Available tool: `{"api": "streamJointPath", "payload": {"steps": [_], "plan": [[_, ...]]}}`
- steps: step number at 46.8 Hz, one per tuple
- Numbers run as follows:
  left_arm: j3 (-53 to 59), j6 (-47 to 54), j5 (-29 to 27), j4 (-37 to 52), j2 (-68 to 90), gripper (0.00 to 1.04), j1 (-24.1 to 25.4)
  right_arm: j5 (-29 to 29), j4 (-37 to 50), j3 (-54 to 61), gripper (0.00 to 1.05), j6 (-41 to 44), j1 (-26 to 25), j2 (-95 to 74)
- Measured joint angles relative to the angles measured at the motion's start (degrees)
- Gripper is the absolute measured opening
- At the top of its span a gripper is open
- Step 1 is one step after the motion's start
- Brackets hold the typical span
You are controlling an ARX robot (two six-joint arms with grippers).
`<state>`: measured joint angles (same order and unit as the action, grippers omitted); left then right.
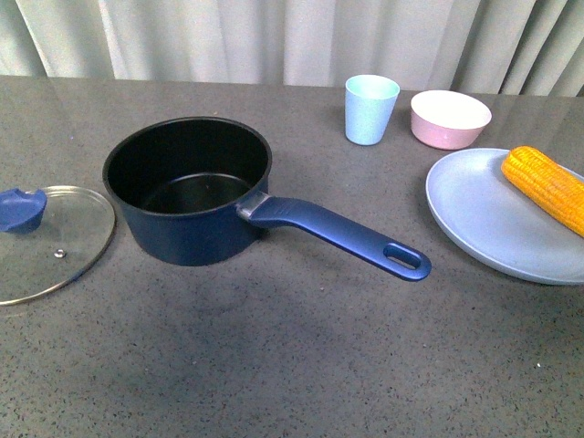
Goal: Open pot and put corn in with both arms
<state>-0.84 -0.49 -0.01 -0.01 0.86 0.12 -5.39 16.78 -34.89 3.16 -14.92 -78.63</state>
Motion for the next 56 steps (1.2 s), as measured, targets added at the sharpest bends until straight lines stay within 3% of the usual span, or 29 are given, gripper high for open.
{"api": "streamJointPath", "payload": {"steps": [7,14,31,51,56], "plan": [[0.00,0.02,0.00,0.00,0.00,0.96,-0.02,-0.52,-0.70,-10.64,0.96,5.55,1.49,-18.01],[0.00,0.02,0.00,0.00,0.00,0.96,0.00,-1.42,-2.03,-15.85,0.96,7.02,3.21,-25.57],[0.00,0.02,0.00,0.00,0.00,0.96,0.00,-1.22,-4.24,-26.25,0.96,7.54,6.21,-35.36],[0.00,0.02,0.00,0.00,0.00,0.96,-0.02,-1.49,-4.90,-30.45,0.96,6.40,7.37,-40.96],[0.00,0.02,0.00,0.00,0.00,0.96,0.00,-1.11,-4.90,-31.01,0.83,5.90,7.72,-42.42]]}}
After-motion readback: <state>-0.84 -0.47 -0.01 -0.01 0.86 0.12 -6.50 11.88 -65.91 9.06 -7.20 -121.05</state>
